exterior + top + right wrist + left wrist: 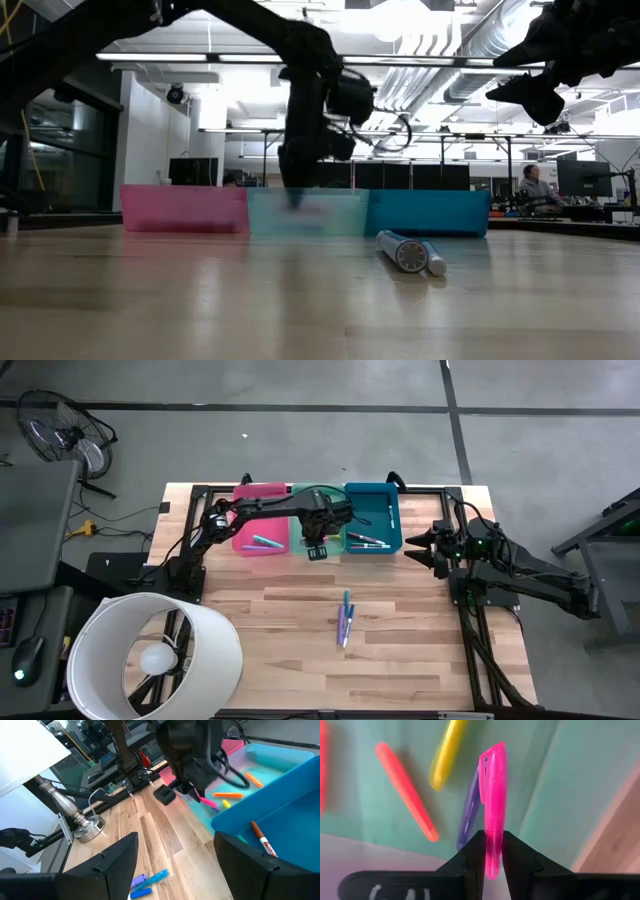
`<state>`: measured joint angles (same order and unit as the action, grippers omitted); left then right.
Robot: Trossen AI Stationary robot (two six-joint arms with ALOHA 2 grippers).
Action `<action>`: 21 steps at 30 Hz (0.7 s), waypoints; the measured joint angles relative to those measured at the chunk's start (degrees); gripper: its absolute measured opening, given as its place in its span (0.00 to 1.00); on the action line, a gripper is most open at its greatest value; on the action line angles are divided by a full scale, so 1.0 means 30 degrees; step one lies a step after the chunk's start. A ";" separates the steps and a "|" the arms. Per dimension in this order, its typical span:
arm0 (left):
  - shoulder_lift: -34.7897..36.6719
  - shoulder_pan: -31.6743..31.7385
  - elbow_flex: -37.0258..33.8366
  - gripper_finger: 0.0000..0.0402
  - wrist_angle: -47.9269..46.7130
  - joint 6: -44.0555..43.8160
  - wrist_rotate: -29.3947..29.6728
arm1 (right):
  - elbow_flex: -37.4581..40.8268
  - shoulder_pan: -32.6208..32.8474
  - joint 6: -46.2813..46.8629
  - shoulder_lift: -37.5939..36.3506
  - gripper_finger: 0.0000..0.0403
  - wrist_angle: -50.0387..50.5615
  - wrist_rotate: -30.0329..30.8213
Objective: Pick & Place Markers
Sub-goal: Put the pink pen into the green bin, then put the purple marker into the red bin
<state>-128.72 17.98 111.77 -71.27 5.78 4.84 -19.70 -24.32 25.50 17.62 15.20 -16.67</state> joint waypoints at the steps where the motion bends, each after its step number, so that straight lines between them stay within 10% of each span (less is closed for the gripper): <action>1: 0.0119 0.0000 0.0028 0.13 0.0169 0.0000 0.0000 | 0.0000 -0.0007 0.0000 0.0004 0.62 0.0005 0.0007; 14: 0.1310 -0.0015 -0.0809 0.43 0.1258 0.0517 0.0539 | 0.0000 -0.0005 0.0000 0.0002 0.62 0.0000 0.0005; 21: 0.6487 -0.0230 -0.7217 0.48 0.7060 -0.1029 -0.0818 | 0.0000 -0.0007 0.0006 0.0011 0.62 0.0000 0.0013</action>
<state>-109.26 17.29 90.11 -50.09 2.69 2.39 -19.70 -24.34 25.51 17.65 15.20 -16.63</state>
